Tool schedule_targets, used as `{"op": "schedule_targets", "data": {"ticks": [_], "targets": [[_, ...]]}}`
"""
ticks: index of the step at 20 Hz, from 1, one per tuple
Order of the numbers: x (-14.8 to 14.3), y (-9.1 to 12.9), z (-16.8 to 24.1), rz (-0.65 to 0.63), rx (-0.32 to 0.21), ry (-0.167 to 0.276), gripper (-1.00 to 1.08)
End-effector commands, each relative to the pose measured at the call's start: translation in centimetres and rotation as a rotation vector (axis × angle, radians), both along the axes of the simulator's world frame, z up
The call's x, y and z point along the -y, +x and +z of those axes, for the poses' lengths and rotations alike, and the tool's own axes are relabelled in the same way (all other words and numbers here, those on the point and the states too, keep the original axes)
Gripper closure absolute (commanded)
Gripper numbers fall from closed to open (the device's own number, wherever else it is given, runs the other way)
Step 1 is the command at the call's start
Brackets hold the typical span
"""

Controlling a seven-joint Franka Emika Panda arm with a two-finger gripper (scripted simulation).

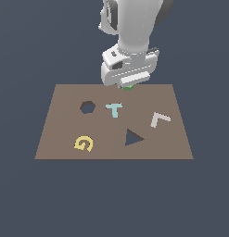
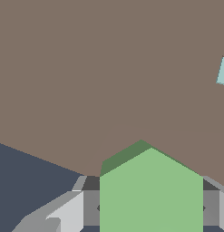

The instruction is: Insert a designated object into the corresponding slot on a board.

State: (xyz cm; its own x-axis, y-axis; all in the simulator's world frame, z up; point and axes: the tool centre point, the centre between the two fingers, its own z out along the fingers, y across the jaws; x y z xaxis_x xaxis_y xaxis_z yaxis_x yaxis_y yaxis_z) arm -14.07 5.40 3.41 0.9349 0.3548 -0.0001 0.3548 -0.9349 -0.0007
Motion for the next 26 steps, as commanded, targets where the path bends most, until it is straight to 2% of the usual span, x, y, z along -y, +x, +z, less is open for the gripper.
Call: {"op": "schedule_targets", "data": {"ticks": [1, 14, 26], "targets": [[1.1, -0.2, 0.1, 0.083, 0.001, 0.0, 1.08], [6.9, 0.6, 0.3, 0.49, 0.001, -0.001, 1.08], [11.7, 3.4, 0.4, 0.875, 0.0, -0.002, 1.08]]}}
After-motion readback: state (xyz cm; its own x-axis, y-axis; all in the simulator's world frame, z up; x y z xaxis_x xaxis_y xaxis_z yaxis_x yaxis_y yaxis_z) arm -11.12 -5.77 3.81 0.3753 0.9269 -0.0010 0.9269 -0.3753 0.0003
